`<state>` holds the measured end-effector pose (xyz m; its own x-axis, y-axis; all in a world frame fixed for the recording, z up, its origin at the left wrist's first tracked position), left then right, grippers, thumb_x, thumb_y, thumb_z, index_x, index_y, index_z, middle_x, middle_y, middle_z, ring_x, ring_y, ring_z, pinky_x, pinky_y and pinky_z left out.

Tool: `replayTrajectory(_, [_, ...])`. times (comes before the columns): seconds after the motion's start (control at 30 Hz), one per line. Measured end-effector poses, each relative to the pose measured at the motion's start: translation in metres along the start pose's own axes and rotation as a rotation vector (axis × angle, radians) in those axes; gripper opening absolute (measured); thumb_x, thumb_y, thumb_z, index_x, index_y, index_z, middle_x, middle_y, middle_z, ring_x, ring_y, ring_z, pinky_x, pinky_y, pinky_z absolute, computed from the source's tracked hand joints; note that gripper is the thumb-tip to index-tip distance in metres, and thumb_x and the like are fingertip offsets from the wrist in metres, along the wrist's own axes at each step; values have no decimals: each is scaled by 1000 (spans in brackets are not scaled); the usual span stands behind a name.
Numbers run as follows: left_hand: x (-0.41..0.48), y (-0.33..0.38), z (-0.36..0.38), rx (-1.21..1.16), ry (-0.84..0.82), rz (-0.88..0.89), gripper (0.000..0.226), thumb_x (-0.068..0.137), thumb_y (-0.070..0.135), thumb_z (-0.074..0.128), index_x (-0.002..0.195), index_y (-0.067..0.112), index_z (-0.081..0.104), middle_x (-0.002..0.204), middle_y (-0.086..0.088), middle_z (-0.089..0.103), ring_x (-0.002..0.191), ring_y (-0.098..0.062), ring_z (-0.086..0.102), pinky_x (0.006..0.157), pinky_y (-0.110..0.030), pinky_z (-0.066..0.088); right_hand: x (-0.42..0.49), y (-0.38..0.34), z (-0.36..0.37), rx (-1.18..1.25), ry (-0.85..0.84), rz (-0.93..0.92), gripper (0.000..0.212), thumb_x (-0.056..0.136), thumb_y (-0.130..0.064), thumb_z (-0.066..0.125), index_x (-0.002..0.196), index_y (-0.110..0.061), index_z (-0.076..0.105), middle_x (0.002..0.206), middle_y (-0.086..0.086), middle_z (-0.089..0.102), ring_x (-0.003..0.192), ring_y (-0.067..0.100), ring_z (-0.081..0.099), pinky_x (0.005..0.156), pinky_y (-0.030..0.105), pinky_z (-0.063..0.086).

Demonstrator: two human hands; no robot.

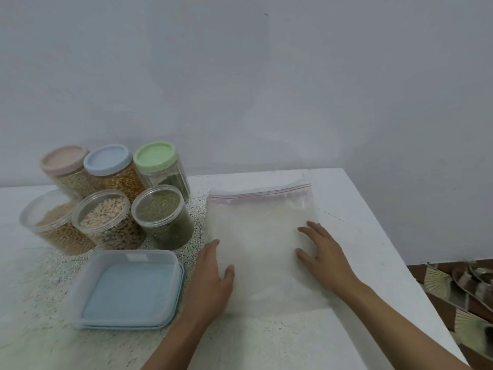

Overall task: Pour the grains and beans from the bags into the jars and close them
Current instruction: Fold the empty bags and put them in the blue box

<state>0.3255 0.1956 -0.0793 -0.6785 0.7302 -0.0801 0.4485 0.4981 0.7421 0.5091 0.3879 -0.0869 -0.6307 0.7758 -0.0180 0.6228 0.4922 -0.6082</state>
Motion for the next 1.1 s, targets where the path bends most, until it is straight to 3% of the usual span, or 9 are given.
replayTrajectory(0.23, [12, 2, -6, 21, -6, -29, 66, 98, 18, 64, 156, 15, 33, 163, -5, 33, 149, -21, 31, 122, -32, 21, 11, 5, -11, -49, -17, -67, 52, 100, -30, 62, 149, -25, 46, 165, -4, 28, 156, 17, 13, 121, 32, 20])
replayTrajectory(0.43, [3, -6, -16, 18, -13, 19, 64, 100, 17, 62, 157, 16, 32, 161, 1, 36, 146, -16, 36, 116, -22, 22, -6, 12, -8, -40, 71, -146, 40, 99, -27, 63, 138, -21, 60, 155, -5, 46, 151, 15, 30, 123, 41, 28])
replayTrajectory(0.5, [0, -6, -16, 39, 10, 68, 66, 100, 27, 63, 157, 21, 31, 164, 2, 31, 149, -15, 29, 117, -21, 18, -6, 15, -12, -31, 123, -122, 42, 98, -29, 63, 139, -23, 58, 157, -4, 42, 150, 17, 30, 119, 39, 33])
replayTrajectory(0.63, [-12, -4, -9, 205, -143, 325, 80, 87, 73, 57, 155, 44, 28, 165, 25, -1, 153, 2, -13, 124, -30, 3, -1, 27, -20, 36, 68, -12, 49, 99, -34, 61, 146, -27, 49, 160, -1, 39, 147, 16, 35, 112, 34, 36])
replayTrajectory(0.73, [-10, -5, -2, 350, -280, 448, 78, 78, 88, 47, 145, 48, 47, 166, 23, 15, 151, 5, -17, 128, -40, -5, -1, 30, -18, 33, 26, -30, 49, 99, -31, 61, 147, -26, 49, 162, 1, 35, 148, 17, 33, 114, 32, 31])
replayTrajectory(0.8, [-7, -4, -3, 444, -318, 442, 81, 74, 92, 42, 143, 50, 48, 166, 20, 16, 152, 2, -18, 124, -39, -19, -1, 27, -14, 36, 19, -54, 46, 101, -27, 60, 146, -26, 50, 164, 3, 30, 150, 18, 30, 115, 32, 31])
replayTrajectory(0.97, [-7, -7, -8, 536, -340, 467, 87, 70, 95, 46, 145, 52, 43, 167, 15, 16, 155, -5, -6, 120, -43, -21, -6, 25, -1, -34, 72, -108, 39, 101, -23, 60, 140, -21, 57, 164, 12, 29, 155, 27, 19, 119, 48, 35])
replayTrajectory(1.03, [-7, -9, -10, 546, -316, 507, 84, 72, 93, 50, 145, 51, 46, 166, 11, 22, 157, -10, 0, 123, -51, -14, -8, 22, 0, -132, 152, -252, 34, 96, -22, 67, 130, -17, 65, 156, 16, 42, 152, 35, 28, 118, 57, 33])
replayTrajectory(1.1, [-6, -11, -11, 524, -264, 589, 76, 75, 89, 54, 137, 46, 57, 157, 8, 40, 155, -15, 17, 125, -56, -4, -9, 14, -7, -134, 185, -363, 28, 93, -27, 70, 119, -18, 71, 144, 11, 55, 141, 31, 45, 113, 54, 41])
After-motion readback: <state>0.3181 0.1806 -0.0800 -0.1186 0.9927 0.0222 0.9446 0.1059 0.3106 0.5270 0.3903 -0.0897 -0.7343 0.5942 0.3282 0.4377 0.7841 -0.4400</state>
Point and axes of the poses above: each hand's wrist, its own x-axis towards the middle knuckle, its own z-axis out of the palm, y = z × x, the point moved 2 cm from there along x, towards the middle knuckle
